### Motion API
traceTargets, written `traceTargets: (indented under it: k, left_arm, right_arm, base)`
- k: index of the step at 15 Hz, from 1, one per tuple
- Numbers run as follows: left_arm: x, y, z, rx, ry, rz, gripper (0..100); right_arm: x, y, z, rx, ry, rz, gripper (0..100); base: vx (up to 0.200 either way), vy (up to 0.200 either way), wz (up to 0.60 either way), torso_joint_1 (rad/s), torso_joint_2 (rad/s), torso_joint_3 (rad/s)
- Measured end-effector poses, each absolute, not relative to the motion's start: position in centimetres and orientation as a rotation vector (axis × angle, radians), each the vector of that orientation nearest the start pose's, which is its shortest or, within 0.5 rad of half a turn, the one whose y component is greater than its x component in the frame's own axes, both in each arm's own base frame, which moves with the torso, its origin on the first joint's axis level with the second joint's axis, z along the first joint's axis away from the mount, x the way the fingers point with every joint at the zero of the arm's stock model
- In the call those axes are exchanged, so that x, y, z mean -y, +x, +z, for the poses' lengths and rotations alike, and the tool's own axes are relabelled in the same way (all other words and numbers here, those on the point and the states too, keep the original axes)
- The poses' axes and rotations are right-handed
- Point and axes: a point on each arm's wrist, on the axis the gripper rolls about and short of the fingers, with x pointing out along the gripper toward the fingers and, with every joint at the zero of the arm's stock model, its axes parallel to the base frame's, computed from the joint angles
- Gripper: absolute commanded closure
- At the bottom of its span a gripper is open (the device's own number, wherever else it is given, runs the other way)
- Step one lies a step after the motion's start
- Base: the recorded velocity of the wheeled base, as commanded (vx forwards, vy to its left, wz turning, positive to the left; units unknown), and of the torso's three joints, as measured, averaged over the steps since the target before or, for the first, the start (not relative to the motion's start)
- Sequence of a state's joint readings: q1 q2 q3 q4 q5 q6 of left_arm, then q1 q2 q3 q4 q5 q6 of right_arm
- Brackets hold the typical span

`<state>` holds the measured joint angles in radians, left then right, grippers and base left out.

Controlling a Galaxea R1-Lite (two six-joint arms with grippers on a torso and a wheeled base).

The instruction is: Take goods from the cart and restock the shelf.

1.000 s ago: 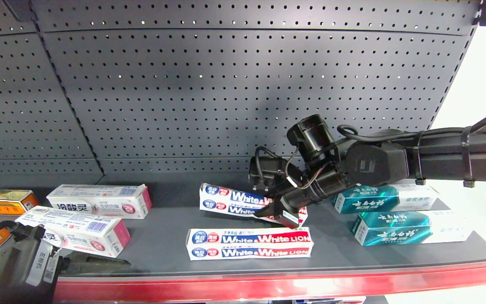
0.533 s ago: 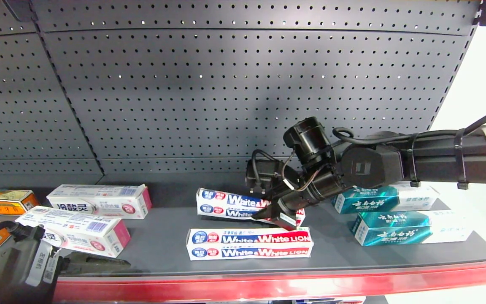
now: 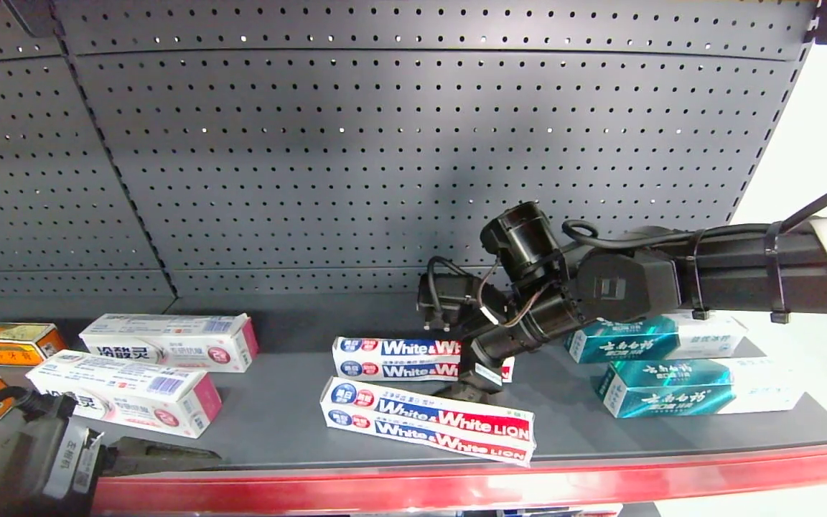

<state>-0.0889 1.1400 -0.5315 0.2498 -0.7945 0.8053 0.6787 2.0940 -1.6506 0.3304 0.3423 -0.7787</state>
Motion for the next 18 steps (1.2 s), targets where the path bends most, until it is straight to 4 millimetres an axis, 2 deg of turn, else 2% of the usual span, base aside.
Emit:
traceTargets:
  k: [8,18]
  left_arm:
    - [2.7,12.0,16.1,-0.441,0.406,-1.09,0]
    - [2.7,11.9,16.1,-0.443,0.405,-1.093,0]
  right_arm:
    - [-25.5,32.4,18.3,-0.39,-0.797,1.206,0]
    - [-23.7,33.3,19.5,-0.376,-0.785,1.155,0]
  base:
    - [0.0,0.0,0.0,0.0,0.0,0.0]
    - [0.0,0.0,0.0,0.0,0.0,0.0]
